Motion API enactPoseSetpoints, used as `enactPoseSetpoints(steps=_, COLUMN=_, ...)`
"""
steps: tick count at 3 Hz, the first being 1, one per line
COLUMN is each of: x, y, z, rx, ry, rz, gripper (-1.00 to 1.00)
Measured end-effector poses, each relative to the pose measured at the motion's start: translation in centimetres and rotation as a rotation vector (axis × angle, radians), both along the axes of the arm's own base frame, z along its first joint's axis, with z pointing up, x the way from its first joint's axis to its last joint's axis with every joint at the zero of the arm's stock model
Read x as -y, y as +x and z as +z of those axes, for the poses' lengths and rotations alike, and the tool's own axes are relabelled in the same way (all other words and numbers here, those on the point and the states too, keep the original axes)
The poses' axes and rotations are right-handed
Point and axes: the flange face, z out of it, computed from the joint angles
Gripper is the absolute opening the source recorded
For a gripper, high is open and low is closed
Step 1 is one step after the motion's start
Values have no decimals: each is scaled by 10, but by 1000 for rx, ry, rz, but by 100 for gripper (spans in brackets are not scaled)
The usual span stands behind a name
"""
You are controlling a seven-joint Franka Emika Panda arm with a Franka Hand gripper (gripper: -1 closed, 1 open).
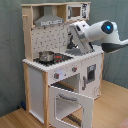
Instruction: Play with the kitchen
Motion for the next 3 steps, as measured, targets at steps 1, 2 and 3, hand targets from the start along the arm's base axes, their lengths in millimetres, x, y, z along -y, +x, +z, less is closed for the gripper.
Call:
enactPoseSetpoints(steps=1, x=0, y=15, z=2, rx=-74, ry=-6, rz=10, gripper=100)
enactPoseSetpoints(steps=2, x=-2, y=28, z=2, rx=-145, ry=-17, rz=17, gripper=100)
enactPoseSetpoints(steps=3, x=-2, y=40, z=2, rx=-214, ry=-34, rz=16, gripper=100)
